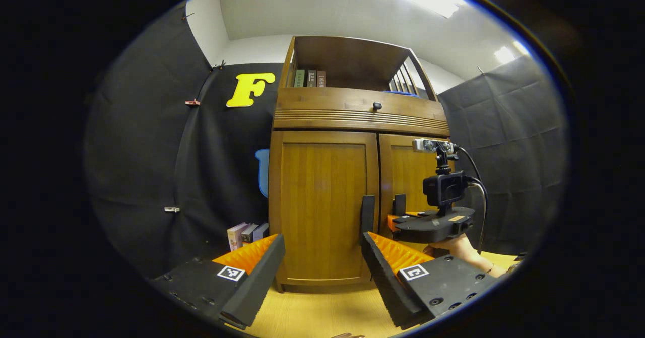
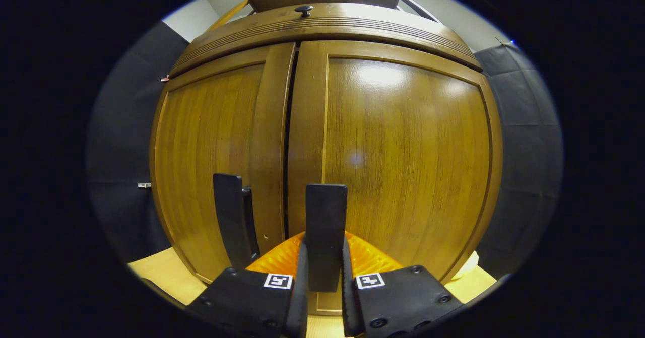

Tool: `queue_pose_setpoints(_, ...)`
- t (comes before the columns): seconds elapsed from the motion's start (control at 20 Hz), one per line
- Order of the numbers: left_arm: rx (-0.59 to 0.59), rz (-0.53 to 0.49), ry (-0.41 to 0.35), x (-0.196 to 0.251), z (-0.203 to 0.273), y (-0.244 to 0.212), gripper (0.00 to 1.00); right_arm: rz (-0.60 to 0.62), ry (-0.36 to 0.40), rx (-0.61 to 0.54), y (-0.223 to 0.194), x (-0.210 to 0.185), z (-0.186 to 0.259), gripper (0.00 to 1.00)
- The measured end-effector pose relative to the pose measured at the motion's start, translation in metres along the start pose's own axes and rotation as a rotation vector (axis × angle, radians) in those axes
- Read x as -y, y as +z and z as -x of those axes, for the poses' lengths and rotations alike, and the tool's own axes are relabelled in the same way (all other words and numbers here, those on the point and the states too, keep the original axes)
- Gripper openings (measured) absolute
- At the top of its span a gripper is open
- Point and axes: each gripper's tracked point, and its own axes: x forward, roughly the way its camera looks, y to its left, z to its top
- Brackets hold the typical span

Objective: Open the right door of the double-door shoe cabinet with the right hand, and open the left door with the left hand.

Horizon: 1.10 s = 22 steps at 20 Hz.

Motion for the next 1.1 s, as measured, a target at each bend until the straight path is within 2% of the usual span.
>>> queue_pose_setpoints(0.05,-0.001,0.0,0.001,0.0,0.0,-0.001,0.94,0.002,-0.001,0.003,0.002,0.0,-0.003,0.24)
queue_pose_setpoints(0.4,0.021,0.005,0.022,0.0,0.007,0.004,0.95,-0.014,0.019,-0.014,0.001,0.0,0.014,0.22)
queue_pose_setpoints(0.7,0.032,0.009,0.018,0.002,0.021,0.011,0.94,-0.022,0.047,-0.027,0.001,0.005,0.043,0.24)
queue_pose_setpoints(1.1,0.053,0.024,-0.018,0.039,0.055,0.017,0.95,-0.012,0.094,-0.025,0.002,0.023,0.097,0.24)
